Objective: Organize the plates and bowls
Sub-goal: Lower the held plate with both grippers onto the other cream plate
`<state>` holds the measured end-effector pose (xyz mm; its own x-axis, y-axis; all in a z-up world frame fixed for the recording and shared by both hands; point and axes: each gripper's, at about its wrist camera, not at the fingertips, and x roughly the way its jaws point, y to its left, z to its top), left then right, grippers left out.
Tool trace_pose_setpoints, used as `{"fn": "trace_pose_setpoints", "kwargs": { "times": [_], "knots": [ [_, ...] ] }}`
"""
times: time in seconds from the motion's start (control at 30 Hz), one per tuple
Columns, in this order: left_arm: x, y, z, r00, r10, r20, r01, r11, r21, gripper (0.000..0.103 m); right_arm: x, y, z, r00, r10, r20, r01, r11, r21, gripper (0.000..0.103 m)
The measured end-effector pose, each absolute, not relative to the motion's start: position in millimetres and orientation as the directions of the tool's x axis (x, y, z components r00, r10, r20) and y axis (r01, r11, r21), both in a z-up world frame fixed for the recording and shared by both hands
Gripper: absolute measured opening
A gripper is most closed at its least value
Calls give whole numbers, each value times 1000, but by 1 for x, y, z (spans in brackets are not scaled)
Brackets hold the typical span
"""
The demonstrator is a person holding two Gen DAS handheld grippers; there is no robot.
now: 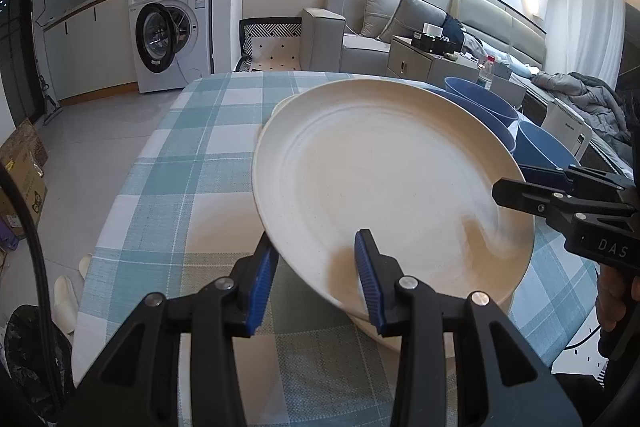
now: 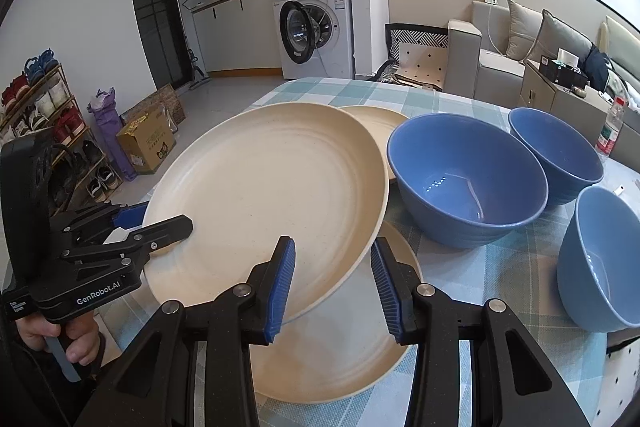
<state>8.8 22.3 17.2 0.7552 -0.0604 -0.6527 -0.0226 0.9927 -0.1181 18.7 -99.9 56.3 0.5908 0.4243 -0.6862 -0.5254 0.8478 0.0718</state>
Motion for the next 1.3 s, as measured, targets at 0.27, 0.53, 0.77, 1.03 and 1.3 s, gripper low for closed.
{"fn": "trace_pose_setpoints", "kwargs": {
  "times": [0.27, 0.53, 0.77, 1.03, 1.3],
  "knots": [
    [12, 13, 10, 745, -68, -664, -5, 994, -108, 38, 15, -110, 45, 591, 419, -689, -502, 860, 92, 41],
    [13, 5, 6, 736, -82, -672, 16, 994, -104, 38, 11, -118, 39, 605, 409, -684, -490, 868, 86, 41],
    [14, 1, 4, 733, -80, -675, 22, 995, -93, 38, 6, -121, 33, 610, 403, -683, -485, 871, 80, 41],
    [15, -5, 1, 729, -84, -679, 34, 996, -87, 38, 1, -128, 28, 618, 396, -679, -472, 878, 82, 41],
    [14, -11, -1, 726, -81, -683, 41, 996, -75, 39, 1, -134, 24, 623, 391, -677, -462, 883, 84, 41]
  ]
}}
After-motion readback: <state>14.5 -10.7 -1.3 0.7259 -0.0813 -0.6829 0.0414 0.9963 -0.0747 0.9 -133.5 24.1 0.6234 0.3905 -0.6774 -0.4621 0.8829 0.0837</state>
